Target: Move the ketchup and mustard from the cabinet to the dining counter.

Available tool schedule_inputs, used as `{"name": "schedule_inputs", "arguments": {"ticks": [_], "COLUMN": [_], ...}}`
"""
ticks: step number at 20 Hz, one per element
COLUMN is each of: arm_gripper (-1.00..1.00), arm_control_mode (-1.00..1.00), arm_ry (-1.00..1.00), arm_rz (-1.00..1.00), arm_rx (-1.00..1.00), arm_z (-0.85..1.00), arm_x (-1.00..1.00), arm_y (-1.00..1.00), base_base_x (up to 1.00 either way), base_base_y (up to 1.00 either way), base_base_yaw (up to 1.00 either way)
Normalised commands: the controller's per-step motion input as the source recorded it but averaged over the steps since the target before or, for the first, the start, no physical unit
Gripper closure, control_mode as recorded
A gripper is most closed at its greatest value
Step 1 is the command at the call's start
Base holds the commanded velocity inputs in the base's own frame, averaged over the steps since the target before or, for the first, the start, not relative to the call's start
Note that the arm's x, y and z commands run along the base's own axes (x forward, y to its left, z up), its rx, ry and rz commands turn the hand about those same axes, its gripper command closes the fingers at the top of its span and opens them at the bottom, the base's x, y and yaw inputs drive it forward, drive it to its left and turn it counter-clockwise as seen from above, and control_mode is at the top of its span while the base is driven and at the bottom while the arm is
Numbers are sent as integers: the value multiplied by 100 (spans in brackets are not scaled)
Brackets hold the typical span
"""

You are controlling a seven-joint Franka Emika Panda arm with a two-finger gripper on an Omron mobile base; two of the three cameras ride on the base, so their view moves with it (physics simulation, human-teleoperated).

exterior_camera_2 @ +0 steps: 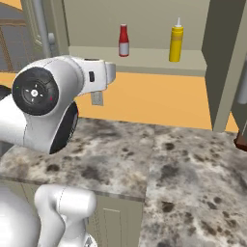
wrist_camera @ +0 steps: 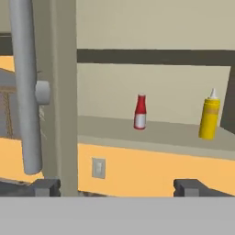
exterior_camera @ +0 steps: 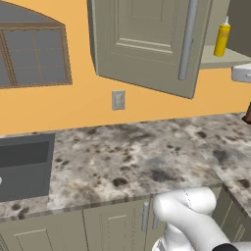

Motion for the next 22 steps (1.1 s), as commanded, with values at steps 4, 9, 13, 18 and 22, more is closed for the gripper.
{"name": "schedule_inputs", "arguments": {"ticks": [4, 9, 13, 18, 22], "arm_gripper": [-100, -100, -100, -100, -100], "arm_control_mode": [-100, -100, -100, -100, -100], "arm_ry": [-1, -12, -30, -44, -33], "arm_rz": [26, 44, 37, 20, 14], "arm_rx": [-29, -30, -41, -47, -38], "arm_z": [-17, -61, -52, 12, 44], "arm_x": [24, 59, 49, 3, 2], "arm_y": [-13, -2, 2, 31, 34], "base_base_x": [0, 0, 0, 0, 0], "base_base_y": [0, 0, 0, 0, 0], "base_base_yaw": [0, 0, 0, 0, 0]}}
